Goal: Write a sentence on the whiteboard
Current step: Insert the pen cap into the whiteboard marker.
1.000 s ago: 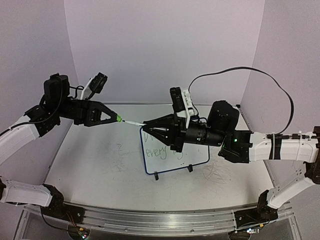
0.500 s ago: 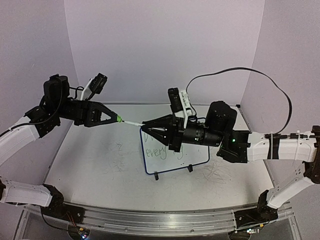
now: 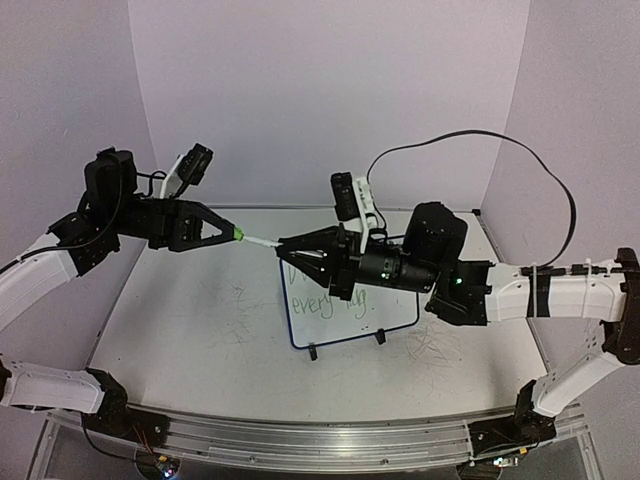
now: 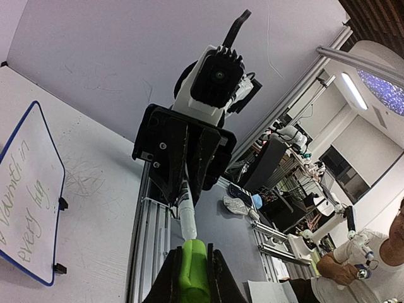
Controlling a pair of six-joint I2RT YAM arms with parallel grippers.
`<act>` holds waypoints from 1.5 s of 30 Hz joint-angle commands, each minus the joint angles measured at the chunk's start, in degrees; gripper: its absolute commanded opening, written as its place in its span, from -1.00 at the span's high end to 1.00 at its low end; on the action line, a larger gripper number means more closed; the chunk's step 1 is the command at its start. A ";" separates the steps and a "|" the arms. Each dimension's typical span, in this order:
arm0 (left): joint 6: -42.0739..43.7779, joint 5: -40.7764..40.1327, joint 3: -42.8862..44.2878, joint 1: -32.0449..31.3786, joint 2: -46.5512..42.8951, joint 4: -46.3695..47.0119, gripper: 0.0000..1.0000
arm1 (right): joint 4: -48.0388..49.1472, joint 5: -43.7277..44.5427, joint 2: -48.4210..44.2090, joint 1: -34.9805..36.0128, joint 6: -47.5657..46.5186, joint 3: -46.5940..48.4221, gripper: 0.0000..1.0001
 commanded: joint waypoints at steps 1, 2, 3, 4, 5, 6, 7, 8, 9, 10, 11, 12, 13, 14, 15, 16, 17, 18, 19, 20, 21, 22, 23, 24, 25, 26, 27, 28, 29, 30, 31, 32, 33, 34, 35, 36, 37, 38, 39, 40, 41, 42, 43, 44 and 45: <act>0.02 -2.62 -0.12 -0.42 -1.66 3.26 1.00 | 6.88 2.57 2.34 0.92 2.92 3.42 1.00; 0.06 -3.86 -0.11 -0.45 -1.76 3.28 1.00 | 7.25 3.62 2.86 1.34 3.07 3.69 1.00; 0.13 -5.15 -0.06 -0.47 -1.78 3.43 1.00 | 7.61 5.49 3.45 1.97 3.05 4.05 1.00; 0.13 -6.91 -0.14 -0.56 -1.77 3.46 1.00 | 7.98 7.50 4.11 2.40 3.06 4.31 1.00; 0.14 -8.51 -0.24 -0.62 -1.70 3.47 1.00 | 8.27 8.96 4.88 2.61 3.21 4.72 1.00; 0.22 -9.81 -0.39 -0.71 -1.60 3.47 1.00 | 8.54 9.60 5.80 2.65 3.54 5.33 1.00; 0.37 -10.97 -0.51 -0.99 -1.44 3.48 1.00 | 8.71 9.67 6.88 2.66 3.73 6.15 1.00; 0.61 -11.16 -0.53 -1.30 -0.93 3.49 1.00 | 8.58 9.12 7.90 2.66 3.75 7.01 1.00; 0.96 -10.92 -0.47 -1.77 -0.28 3.48 1.00 | 8.41 8.66 8.32 2.66 3.48 7.81 1.00; 1.19 -10.79 -0.41 -2.52 0.26 3.48 1.00 | 8.28 8.02 8.66 2.66 3.16 8.21 1.00; 1.45 -10.67 -0.36 -3.28 0.79 3.48 1.00 | 8.18 7.40 8.95 2.66 2.88 8.65 1.00; 1.79 -10.64 -0.34 -4.06 1.27 3.48 1.00 | 8.06 6.74 9.14 2.62 2.71 9.26 1.00; 2.13 -10.67 -0.32 -4.76 1.50 3.50 1.00 | 7.23 5.23 9.68 2.40 2.70 10.08 1.00; 2.38 -10.97 -0.33 -5.31 1.76 3.48 1.00 | 6.29 3.80 10.22 2.13 2.74 11.62 1.00; 2.80 -11.20 -0.42 -5.88 1.76 3.49 1.00 | 4.36 1.85 11.27 2.06 2.72 13.20 1.00; 3.09 -11.66 -0.52 -6.22 1.77 3.48 1.00 | 3.31 0.91 12.01 2.11 2.74 14.65 1.00; 3.35 -11.93 -0.65 -6.44 1.73 3.48 1.00 | 2.91 0.57 12.43 2.10 2.98 15.17 1.00; 3.50 -12.04 -0.82 -6.85 1.82 3.49 1.00 | 2.75 0.70 12.83 2.02 3.09 15.48 1.00; 3.71 -12.04 -0.94 -7.26 1.89 3.48 1.00 | 2.67 0.74 13.22 1.98 3.26 15.93 1.00; 3.86 -12.19 -1.09 -7.86 1.97 3.48 1.00 | 2.53 0.50 13.66 1.92 3.37 16.60 1.00; 4.11 -12.49 -1.25 -8.49 2.09 3.52 1.00 | 2.33 0.20 14.15 1.95 3.44 17.25 1.00; 4.28 -13.09 -1.42 -9.39 2.30 3.49 1.00 | 2.03 -0.65 14.92 1.95 3.57 18.36 1.00; 4.46 -13.66 -1.57 -10.24 2.57 3.48 1.00 | 1.68 -1.57 15.75 1.94 3.75 19.62 1.00; 4.67 -14.19 -1.69 -11.00 2.89 3.48 1.00 | 1.20 -2.54 16.68 1.94 4.00 21.06 1.00; 4.94 -14.74 -1.78 -11.60 3.12 3.47 1.00 | 0.48 -3.28 17.62 1.95 4.26 22.50 1.00; 5.24 -15.36 -1.82 -12.12 3.40 3.48 1.00 | -0.28 -3.70 18.34 1.98 4.32 23.48 1.00; 5.61 -15.75 -1.92 -12.42 3.48 3.52 1.00 | -0.64 -3.94 18.62 1.99 4.16 23.80 1.00; 5.93 -16.12 -2.03 -12.50 3.49 3.48 1.00 | -0.72 -3.92 18.48 1.99 3.83 23.68 1.00; 6.25 -16.94 -2.15 -12.50 3.34 3.48 1.00 | -0.78 -3.44 17.80 1.97 3.33 22.75 1.00; 6.55 -17.94 -2.13 -12.52 3.07 3.48 1.00 | -0.86 -2.85 16.97 1.82 2.60 21.80 1.00; 7.29 -20.60 -1.73 -12.46 2.74 3.07 1.00 | -0.97 -1.57 15.23 1.46 2.14 19.82 1.00; 8.77 -24.76 -0.99 -12.39 2.30 1.16 0.95 | -0.85 -0.24 12.81 0.40 1.88 16.61 1.00; 10.16 -29.18 -0.38 -12.32 1.66 -0.67 0.84 | -0.67 1.12 10.29 -0.92 1.85 13.31 1.00; 11.20 -33.81 -0.08 -12.26 0.64 -1.95 0.62 | -0.41 2.56 7.68 -2.65 2.24 10.11 1.00; 11.70 -37.72 -0.27 -12.20 -1.03 -2.39 0.33 | -0.34 3.92 5.31 -4.36 2.80 6.84 1.00; 12.02 -41.73 -0.66 -12.04 -2.45 -2.47 0.15 | -0.37 5.55 2.32 -6.48 3.09 3.24 1.00; 12.19 -46.33 -0.98 -11.91 -3.48 -2.45 -0.01 | -0.87 7.83 -1.41 -9.02 3.16 0.14 1.00; 12.22 -49.21 -1.16 -11.82 -4.43 -2.60 -0.12 | -2.49 10.91 -4.65 -10.94 2.97 -3.37 1.00; 12.12 -53.85 -1.30 -11.78 -5.44 -2.94 -0.26 | -5.73 14.68 -7.87 -13.31 2.89 -6.80 1.00; 11.84 -57.41 -1.48 -11.67 -5.95 -3.11 -0.33 | -9.38 19.12 -11.40 -16.23 2.99 -8.95 1.00; 11.60 -60.19 -1.86 -11.63 -6.66 -3.27 -0.40 | -13.31 23.42 -14.74 -18.90 2.78 -12.36 1.00; 11.55 -61.86 -2.03 -11.57 -7.04 -3.72 -0.46 | -16.19 27.94 -17.26 -21.45 3.14 -14.46 1.00; 11.45 -63.72 -2.26 -11.52 -7.35 -4.05 -0.53 | -19.69 31.19 -20.12 -24.67 3.52 -16.87 1.00; 11.26 -65.64 -2.49 -11.48 -7.54 -4.24 -0.60 | -23.02 33.13 -23.06 -28.17 3.94 -19.62 1.00; 11.04 -67.17 -2.69 -11.45 -7.67 -4.36 -0.67 | -25.21 34.52 -25.54 -31.34 4.70 -22.19 1.00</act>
